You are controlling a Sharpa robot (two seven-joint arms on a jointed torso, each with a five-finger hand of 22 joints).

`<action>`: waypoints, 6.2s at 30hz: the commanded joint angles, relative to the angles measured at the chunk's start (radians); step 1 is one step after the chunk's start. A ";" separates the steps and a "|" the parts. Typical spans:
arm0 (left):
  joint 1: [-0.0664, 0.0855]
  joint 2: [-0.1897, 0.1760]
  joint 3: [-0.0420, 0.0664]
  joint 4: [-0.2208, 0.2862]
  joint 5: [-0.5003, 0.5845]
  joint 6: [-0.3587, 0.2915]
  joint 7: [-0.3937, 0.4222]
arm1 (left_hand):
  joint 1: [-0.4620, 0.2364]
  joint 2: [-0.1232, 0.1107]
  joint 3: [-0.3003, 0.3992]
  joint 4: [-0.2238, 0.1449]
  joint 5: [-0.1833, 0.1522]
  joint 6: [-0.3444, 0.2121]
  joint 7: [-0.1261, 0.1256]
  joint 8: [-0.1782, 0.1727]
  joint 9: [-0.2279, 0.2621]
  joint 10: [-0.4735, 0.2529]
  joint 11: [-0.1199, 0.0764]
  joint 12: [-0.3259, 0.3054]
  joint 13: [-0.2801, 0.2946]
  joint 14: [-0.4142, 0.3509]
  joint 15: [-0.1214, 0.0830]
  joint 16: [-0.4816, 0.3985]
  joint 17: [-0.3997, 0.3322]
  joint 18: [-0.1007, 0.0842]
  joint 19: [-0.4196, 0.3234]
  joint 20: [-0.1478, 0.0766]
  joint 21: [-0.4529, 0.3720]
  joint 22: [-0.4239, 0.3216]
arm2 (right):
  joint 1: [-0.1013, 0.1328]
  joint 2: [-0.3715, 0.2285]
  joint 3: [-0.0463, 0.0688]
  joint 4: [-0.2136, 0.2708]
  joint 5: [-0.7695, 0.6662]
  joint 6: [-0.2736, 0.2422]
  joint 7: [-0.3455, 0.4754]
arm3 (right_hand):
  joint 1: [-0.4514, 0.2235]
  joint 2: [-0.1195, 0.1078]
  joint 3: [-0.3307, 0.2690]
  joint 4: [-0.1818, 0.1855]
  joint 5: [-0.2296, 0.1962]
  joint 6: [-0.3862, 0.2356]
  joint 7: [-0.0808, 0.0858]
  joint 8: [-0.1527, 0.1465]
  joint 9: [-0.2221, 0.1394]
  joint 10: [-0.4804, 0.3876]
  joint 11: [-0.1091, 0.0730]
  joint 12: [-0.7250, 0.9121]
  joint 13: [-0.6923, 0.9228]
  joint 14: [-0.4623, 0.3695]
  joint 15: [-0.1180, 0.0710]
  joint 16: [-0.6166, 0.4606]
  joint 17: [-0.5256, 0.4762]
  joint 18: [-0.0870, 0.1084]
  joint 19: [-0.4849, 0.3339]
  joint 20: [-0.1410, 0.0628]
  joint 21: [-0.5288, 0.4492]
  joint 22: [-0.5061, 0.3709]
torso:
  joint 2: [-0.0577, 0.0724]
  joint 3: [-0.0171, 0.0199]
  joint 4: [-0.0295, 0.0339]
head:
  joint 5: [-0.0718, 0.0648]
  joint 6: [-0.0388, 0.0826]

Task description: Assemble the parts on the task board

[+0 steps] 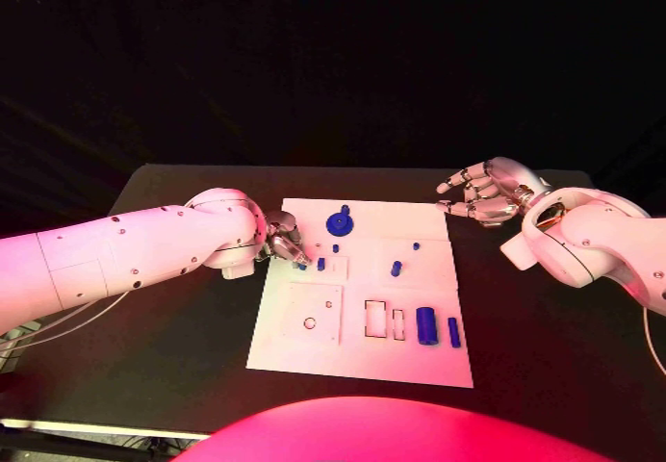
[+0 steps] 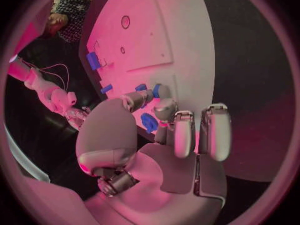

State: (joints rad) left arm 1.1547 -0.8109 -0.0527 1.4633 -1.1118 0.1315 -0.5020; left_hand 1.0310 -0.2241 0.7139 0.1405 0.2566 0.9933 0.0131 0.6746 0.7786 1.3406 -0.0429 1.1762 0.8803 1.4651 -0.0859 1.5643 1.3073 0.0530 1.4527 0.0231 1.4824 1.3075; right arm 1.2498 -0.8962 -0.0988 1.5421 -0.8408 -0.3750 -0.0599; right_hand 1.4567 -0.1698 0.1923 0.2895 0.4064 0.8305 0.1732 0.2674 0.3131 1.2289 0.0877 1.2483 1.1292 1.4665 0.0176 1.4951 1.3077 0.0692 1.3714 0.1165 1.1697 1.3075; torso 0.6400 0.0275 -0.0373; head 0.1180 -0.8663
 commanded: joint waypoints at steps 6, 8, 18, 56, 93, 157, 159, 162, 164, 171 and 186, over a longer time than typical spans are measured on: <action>-0.004 -0.002 -0.002 -0.008 0.002 0.012 -0.001 | -0.028 -0.012 -0.156 0.097 -0.004 0.007 0.007 -0.014 -0.007 -0.005 -0.002 -0.009 0.003 0.104 -0.008 0.004 0.258 -0.011 0.003 -0.003 -0.001 0.082 | -0.001 0.000 0.000 0.000 -0.008 0.008 0.012 | -0.010 -0.003 0.005 -0.001 0.002 -0.008 0.000 0.004 -0.002 -0.007 -0.002 -0.004 -0.002 0.059 -0.007 -0.007 0.079 0.020 -0.004 -0.002 -0.006 0.035 | 0.000 -0.0007 -0.0009 | 0.000 0.004; -0.004 -0.004 -0.001 -0.009 0.001 0.006 -0.001 | -0.026 -0.012 -0.169 0.106 -0.004 0.008 0.007 -0.015 -0.008 -0.006 -0.002 -0.011 0.001 0.104 -0.007 0.004 0.259 -0.010 0.003 -0.003 -0.002 0.081 | -0.001 -0.001 0.000 0.000 -0.008 0.007 0.013 | -0.010 -0.003 0.005 -0.001 0.002 -0.008 0.000 0.004 -0.002 -0.007 -0.002 -0.004 -0.002 0.059 -0.007 -0.007 0.079 0.020 -0.004 -0.002 -0.006 0.035 | 0.000 -0.0008 -0.0009 | -0.001 0.004; -0.004 -0.009 0.004 -0.006 0.004 -0.016 0.000 | -0.018 -0.013 -0.216 0.140 -0.003 0.008 0.008 -0.016 -0.009 -0.009 -0.001 -0.017 -0.004 0.104 -0.006 0.004 0.258 -0.010 0.002 -0.002 -0.003 0.080 | -0.003 -0.001 0.000 0.000 -0.008 0.005 0.014 | -0.011 -0.004 0.005 -0.001 0.002 -0.009 0.000 0.004 -0.002 -0.008 -0.002 -0.005 -0.004 0.058 -0.007 -0.008 0.078 0.020 -0.005 -0.002 -0.008 0.035 | 0.000 0.0000 -0.0008 | -0.004 0.006; -0.005 0.034 0.018 -0.006 -0.212 -0.360 0.542 | 0.467 -0.049 -0.258 0.090 0.005 -0.340 0.171 -0.201 -0.247 -0.623 0.179 -0.472 -0.539 -0.487 0.156 -0.388 -0.514 0.129 -0.581 0.143 -0.530 -0.582 | -0.008 0.001 0.000 -0.007 -0.008 0.002 0.018 | -0.014 -0.005 0.009 -0.001 0.002 -0.010 0.000 0.005 -0.003 -0.013 -0.002 -0.010 -0.010 0.057 -0.007 -0.010 0.074 0.022 -0.008 -0.002 -0.015 0.031 | 0.001 -0.0002 -0.0002 | -0.018 0.024; -0.017 0.150 -0.006 -0.156 -0.463 -0.189 0.546 | 0.486 -0.054 -0.240 0.069 0.000 -0.198 0.137 -0.234 -0.388 -0.543 0.170 -0.496 -0.643 -0.430 0.150 -0.240 -0.527 0.131 -0.583 0.142 -0.486 -0.530 | -0.010 0.002 0.000 -0.005 0.002 -0.037 0.047 | -0.027 -0.035 0.085 -0.002 0.006 -0.027 -0.003 0.027 -0.008 -0.197 -0.006 -0.259 -0.317 0.008 -0.013 -0.114 -0.084 0.057 -0.096 -0.007 -0.222 -0.074 | 0.000 0.0002 -0.0004 | -0.025 0.021; -0.030 0.034 0.041 -0.080 -0.359 -0.250 0.549 | 0.454 -0.007 -0.125 -0.026 -0.011 -0.010 0.122 -0.276 -0.407 -0.318 0.116 -0.631 -0.707 -0.213 0.100 -0.110 -0.344 0.105 -0.469 0.095 -0.316 -0.337 | -0.011 0.000 0.000 -0.007 0.006 -0.033 0.047 | -0.032 -0.038 0.099 -0.002 0.009 -0.024 -0.004 0.035 -0.007 -0.195 -0.008 -0.270 -0.336 0.007 -0.014 -0.124 -0.091 0.058 -0.096 -0.008 -0.235 -0.080 | -0.001 0.0003 0.0019 | -0.022 0.027; -0.030 0.029 0.041 -0.081 -0.358 -0.246 0.547 | 0.453 -0.007 -0.125 -0.026 -0.011 -0.009 0.122 -0.277 -0.407 -0.318 0.116 -0.632 -0.707 -0.213 0.100 -0.110 -0.344 0.105 -0.469 0.095 -0.316 -0.337 | -0.011 -0.001 0.000 -0.007 0.006 -0.033 0.046 | -0.032 -0.038 0.099 -0.002 0.009 -0.024 -0.004 0.035 -0.007 -0.195 -0.008 -0.270 -0.336 0.007 -0.014 -0.124 -0.091 0.058 -0.096 -0.008 -0.235 -0.080 | -0.001 0.0005 0.0012 | -0.022 0.027; -0.030 0.024 0.042 -0.087 -0.357 -0.237 0.547 | 0.453 -0.008 -0.125 -0.026 -0.011 -0.009 0.122 -0.277 -0.407 -0.317 0.116 -0.634 -0.708 -0.214 0.100 -0.110 -0.346 0.105 -0.469 0.095 -0.317 -0.337 | -0.011 -0.001 0.000 -0.007 0.006 -0.033 0.046 | -0.032 -0.038 0.099 -0.002 0.009 -0.024 -0.004 0.035 -0.007 -0.195 -0.008 -0.270 -0.336 0.007 -0.014 -0.124 -0.091 0.058 -0.096 -0.008 -0.235 -0.080 | -0.001 0.0001 0.0004 | -0.020 0.026; -0.030 0.024 0.041 -0.091 -0.356 -0.230 0.547 | 0.449 -0.010 -0.126 -0.026 -0.012 -0.008 0.122 -0.279 -0.407 -0.315 0.116 -0.637 -0.708 -0.215 0.100 -0.111 -0.348 0.105 -0.470 0.095 -0.317 -0.337 | -0.011 -0.001 0.000 -0.007 0.006 -0.032 0.046 | -0.032 -0.038 0.099 -0.002 0.009 -0.024 -0.004 0.035 -0.007 -0.195 -0.008 -0.270 -0.336 0.007 -0.014 -0.124 -0.091 0.058 -0.096 -0.008 -0.235 -0.080 | 0.000 0.0002 0.0005 | -0.020 0.025; -0.032 0.028 0.039 -0.101 -0.355 -0.211 0.546 | 0.445 -0.012 -0.127 -0.025 -0.012 -0.006 0.121 -0.280 -0.406 -0.313 0.117 -0.642 -0.709 -0.214 0.101 -0.111 -0.348 0.104 -0.469 0.096 -0.317 -0.336 | -0.011 -0.001 0.000 -0.007 0.006 -0.033 0.045 | -0.033 -0.039 0.101 -0.002 0.010 -0.024 -0.005 0.036 -0.007 -0.198 -0.008 -0.274 -0.342 0.007 -0.014 -0.126 -0.094 0.058 -0.096 -0.008 -0.238 -0.082 | 0.000 0.0002 -0.0005 | -0.018 0.022; -0.040 0.039 0.034 -0.117 -0.348 -0.187 0.548 | 0.441 -0.013 -0.128 -0.023 -0.012 -0.005 0.121 -0.282 -0.406 -0.310 0.116 -0.647 -0.710 -0.215 0.101 -0.111 -0.350 0.105 -0.471 0.096 -0.319 -0.338 | -0.012 -0.001 0.000 -0.007 0.006 -0.033 0.046 | -0.033 -0.039 0.101 -0.002 0.010 -0.024 -0.005 0.036 -0.007 -0.198 -0.008 -0.274 -0.342 0.007 -0.014 -0.126 -0.094 0.058 -0.096 -0.008 -0.238 -0.082 | 0.000 -0.0005 0.0002 | -0.020 0.019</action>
State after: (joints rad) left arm 1.1163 -0.7746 -0.0185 1.3466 -1.4689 -0.0787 0.0442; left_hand 1.4792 -0.2378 0.5879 0.1198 0.2470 0.9797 0.1339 0.3962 0.3725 1.0246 0.0734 0.5332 0.1716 1.2455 0.0162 1.4482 0.9588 0.1699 0.9775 0.1195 1.1607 0.9706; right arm 1.2388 -0.8969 -0.0987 1.5343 -0.8333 -0.4145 -0.0248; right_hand 1.4238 -0.2027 0.2888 0.2868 0.4102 0.8021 0.1655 0.2979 0.3060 1.0325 0.0841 0.9809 0.7878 1.4666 0.0106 1.3712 1.2151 0.1158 1.2803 0.1110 0.9348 1.2264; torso 0.6400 0.0274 -0.0373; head 0.0980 -0.8470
